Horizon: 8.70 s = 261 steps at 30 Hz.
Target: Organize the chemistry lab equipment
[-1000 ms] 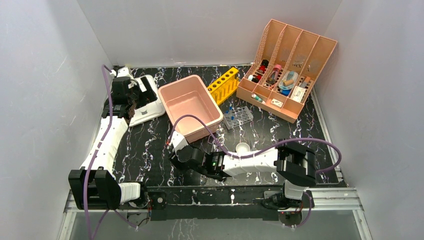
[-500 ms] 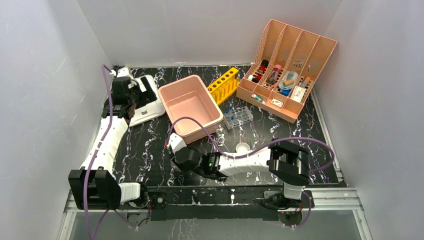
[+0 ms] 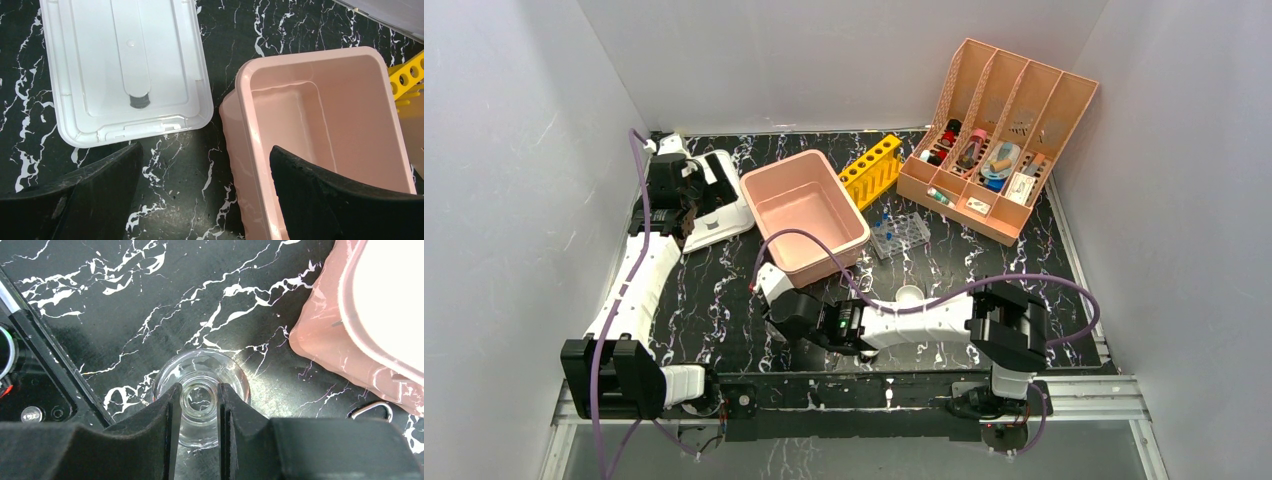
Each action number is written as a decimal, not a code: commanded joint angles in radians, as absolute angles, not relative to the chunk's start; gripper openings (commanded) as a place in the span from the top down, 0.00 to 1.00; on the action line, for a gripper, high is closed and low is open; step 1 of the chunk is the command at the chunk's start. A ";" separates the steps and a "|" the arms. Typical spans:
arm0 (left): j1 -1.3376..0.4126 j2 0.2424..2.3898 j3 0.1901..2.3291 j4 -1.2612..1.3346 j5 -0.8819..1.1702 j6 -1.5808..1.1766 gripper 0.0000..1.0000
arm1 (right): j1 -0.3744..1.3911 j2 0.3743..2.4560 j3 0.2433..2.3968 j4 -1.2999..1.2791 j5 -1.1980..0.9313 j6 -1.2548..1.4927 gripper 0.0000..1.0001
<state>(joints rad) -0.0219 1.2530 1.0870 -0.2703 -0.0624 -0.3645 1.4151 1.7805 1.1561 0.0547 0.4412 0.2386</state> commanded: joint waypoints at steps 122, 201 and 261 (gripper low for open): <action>-0.099 1.258 1.115 -0.318 -0.082 -0.318 0.02 | 0.805 2.276 2.043 -0.186 0.091 -0.084 0.77; -0.121 1.277 1.108 -0.313 -0.061 -0.328 0.02 | 0.588 1.382 0.763 -0.338 0.079 0.320 0.51; -0.124 1.286 1.107 -0.316 -0.090 -0.318 0.02 | 0.692 1.984 1.792 -0.365 -0.359 0.177 1.00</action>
<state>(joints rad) -0.1204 1.2888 1.0874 -0.3149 -0.0692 -0.3321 0.6552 1.7824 1.5719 -0.3569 -0.3099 0.2287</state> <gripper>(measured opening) 0.981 0.177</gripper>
